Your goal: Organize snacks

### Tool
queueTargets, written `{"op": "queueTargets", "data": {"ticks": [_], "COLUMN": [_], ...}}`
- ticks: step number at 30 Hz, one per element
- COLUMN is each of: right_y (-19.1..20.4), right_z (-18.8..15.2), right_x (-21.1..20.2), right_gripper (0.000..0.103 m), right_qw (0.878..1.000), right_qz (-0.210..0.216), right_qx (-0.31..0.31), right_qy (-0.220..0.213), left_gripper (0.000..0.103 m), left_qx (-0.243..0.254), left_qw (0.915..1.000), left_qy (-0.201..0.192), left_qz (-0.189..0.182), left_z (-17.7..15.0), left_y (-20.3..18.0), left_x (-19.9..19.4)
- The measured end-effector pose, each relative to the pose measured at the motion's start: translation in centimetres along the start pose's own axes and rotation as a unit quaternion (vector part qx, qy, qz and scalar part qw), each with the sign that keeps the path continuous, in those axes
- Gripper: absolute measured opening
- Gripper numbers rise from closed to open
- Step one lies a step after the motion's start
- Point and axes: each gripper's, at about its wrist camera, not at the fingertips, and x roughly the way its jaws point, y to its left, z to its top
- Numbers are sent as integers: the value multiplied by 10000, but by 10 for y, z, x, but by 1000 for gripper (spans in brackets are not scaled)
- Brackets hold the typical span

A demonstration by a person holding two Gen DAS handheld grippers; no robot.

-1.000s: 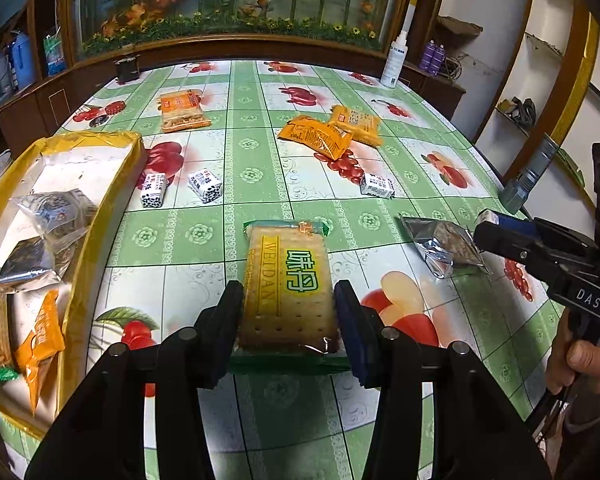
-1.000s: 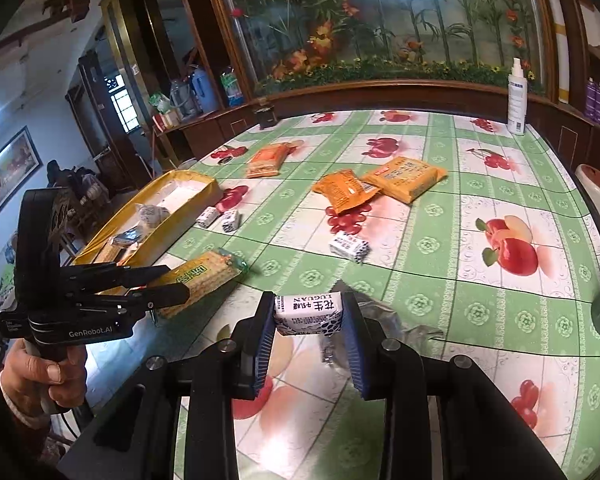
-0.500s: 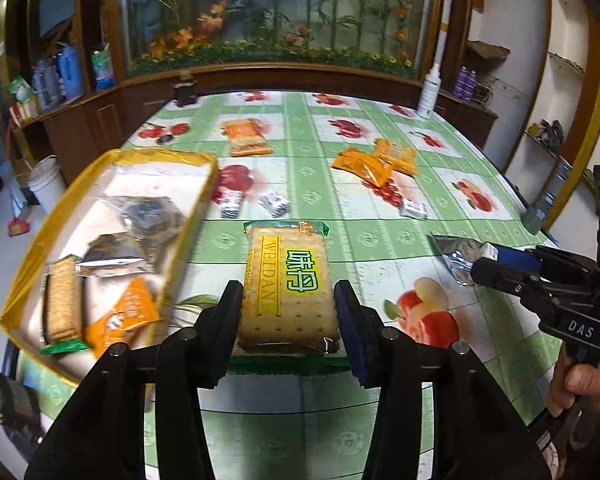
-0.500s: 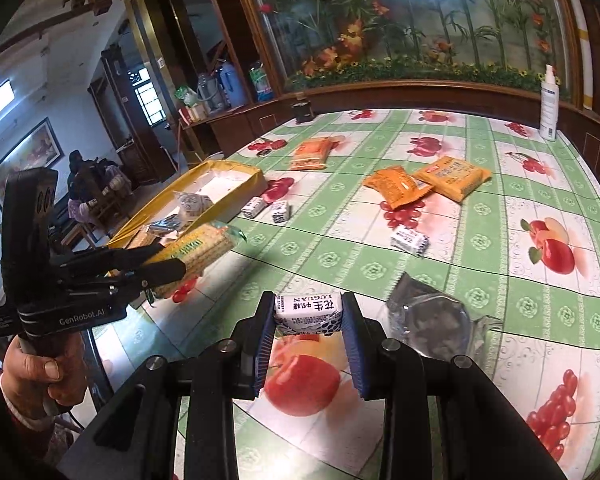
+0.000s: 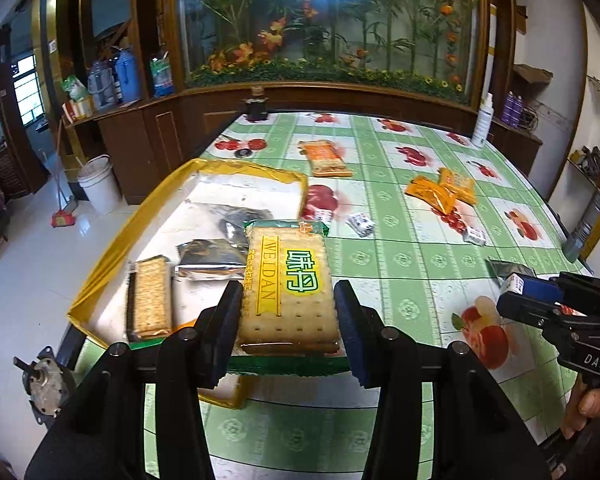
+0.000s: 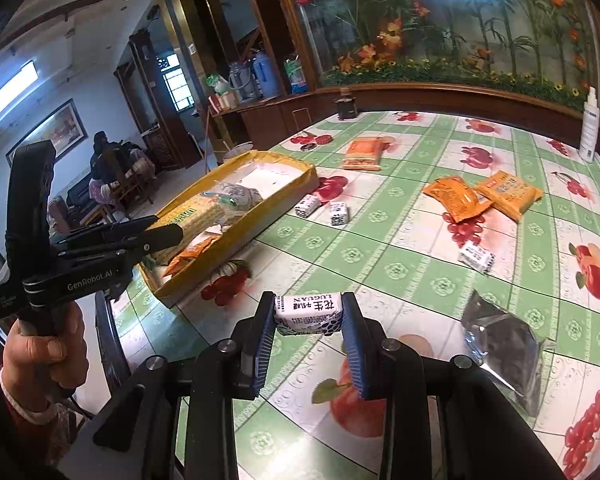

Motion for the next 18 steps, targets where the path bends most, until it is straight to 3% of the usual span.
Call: {"op": "queueTargets", "data": {"ticks": [10,18], "right_y": [30,74], "right_z": [15,49], "right_x": [23,73], "right_gripper": [33,33], "right_qw": [9992,9948], "right_qz": [317,924], "right_qx": [-213,-392], "right_qy": [96,142], "left_gripper": [45,45], "left_qx": [-305,-644], "left_qw": [9990,9965], "left_qy": [-48,-44], "left_qz": [325,524], "left_z": [-1,-1], "left_y": [38,76], "left_x": [3,12]}}
